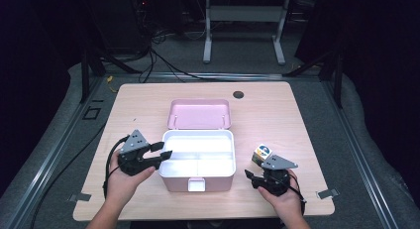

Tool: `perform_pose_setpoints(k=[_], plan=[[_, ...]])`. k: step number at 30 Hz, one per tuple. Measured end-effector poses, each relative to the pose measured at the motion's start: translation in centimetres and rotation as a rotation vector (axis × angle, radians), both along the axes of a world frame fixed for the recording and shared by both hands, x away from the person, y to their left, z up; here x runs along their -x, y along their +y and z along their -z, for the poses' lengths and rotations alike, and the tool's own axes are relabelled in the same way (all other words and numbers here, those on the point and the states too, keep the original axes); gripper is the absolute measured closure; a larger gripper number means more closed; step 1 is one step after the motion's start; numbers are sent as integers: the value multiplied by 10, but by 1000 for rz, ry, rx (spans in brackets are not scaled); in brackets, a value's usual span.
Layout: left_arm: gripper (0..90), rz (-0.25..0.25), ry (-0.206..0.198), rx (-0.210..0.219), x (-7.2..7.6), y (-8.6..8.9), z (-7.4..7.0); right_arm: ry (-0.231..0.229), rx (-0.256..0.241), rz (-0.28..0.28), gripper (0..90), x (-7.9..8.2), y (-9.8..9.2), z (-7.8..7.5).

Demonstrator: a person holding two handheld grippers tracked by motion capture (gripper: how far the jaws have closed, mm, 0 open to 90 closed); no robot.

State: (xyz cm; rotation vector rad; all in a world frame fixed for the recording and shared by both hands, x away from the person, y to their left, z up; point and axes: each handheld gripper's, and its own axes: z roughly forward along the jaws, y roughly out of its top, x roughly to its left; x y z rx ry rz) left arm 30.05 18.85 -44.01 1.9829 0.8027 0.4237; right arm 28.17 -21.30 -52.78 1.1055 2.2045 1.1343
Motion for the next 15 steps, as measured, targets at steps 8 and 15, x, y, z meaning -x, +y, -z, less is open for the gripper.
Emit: perform_pose_setpoints(k=[8, 15], plan=[[559, 40, -4, -12, -3, -18, -3, -1, -3, 1, 423, 0, 0, 0], [564, 69, 5, -33, -7, -30, -4, 2, -4, -6, 423, 0, 0, 0]])
